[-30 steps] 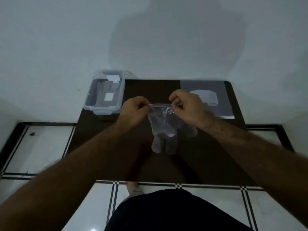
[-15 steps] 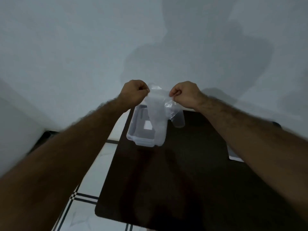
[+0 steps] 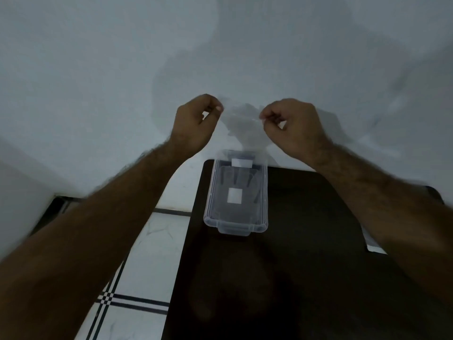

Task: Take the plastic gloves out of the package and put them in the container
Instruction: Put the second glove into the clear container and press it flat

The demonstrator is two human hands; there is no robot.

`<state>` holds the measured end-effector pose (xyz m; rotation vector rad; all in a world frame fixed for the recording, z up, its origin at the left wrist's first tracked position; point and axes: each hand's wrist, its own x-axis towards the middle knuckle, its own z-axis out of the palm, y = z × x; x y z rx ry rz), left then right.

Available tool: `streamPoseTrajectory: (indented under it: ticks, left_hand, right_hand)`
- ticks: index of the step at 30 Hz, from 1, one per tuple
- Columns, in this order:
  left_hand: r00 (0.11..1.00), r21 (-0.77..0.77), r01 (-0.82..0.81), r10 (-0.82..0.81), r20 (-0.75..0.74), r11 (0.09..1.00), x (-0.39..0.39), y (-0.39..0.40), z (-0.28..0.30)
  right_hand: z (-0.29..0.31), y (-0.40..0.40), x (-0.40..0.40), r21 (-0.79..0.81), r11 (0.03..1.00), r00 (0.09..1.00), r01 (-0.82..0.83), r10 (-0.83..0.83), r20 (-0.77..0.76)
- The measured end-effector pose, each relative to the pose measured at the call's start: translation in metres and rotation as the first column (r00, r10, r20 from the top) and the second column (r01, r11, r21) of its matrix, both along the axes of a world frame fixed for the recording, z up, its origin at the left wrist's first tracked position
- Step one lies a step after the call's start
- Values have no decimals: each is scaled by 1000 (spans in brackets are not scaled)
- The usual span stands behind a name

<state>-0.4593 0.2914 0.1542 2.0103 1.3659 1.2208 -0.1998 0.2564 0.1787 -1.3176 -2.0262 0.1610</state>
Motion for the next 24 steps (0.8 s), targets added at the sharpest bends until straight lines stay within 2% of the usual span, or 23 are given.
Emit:
streamPoseTrajectory:
  ticks: [2,6,8,14,19,22,24]
  left_hand:
    - [999,43,37,-35,-26,998,-7,-7,-8]
    - [981,180,93,-59,-186,979,-19,-20,-45]
    - [964,191,140,-90,-252,971,-23,-23,-66]
    - [845,-34,190,-181,-504,981,-27,-16,-125]
    - [750,-82,196,-203,-630,977,-29,-21,-165]
    - [642,-124,217,-238,-729,968,-23,-22,-175]
    - [564,-227,198,-301,-769,953,-15,-23,-174]
  right_hand:
    - [-10,-12,1,5,1000,1000,-15,15,28]
    - [-44,-30,-3,-66,996,990,-65,73,124]
    - [-63,-33,-7,-108,990,972,-95,115,204]
    - [-122,-24,-10,-231,967,881,-110,202,428]
    - [-168,-20,-12,-250,964,854,-88,203,480]
    - [-192,-18,-13,-277,958,799,-79,227,556]
    - [-202,-18,-14,-284,953,754,-104,262,602]
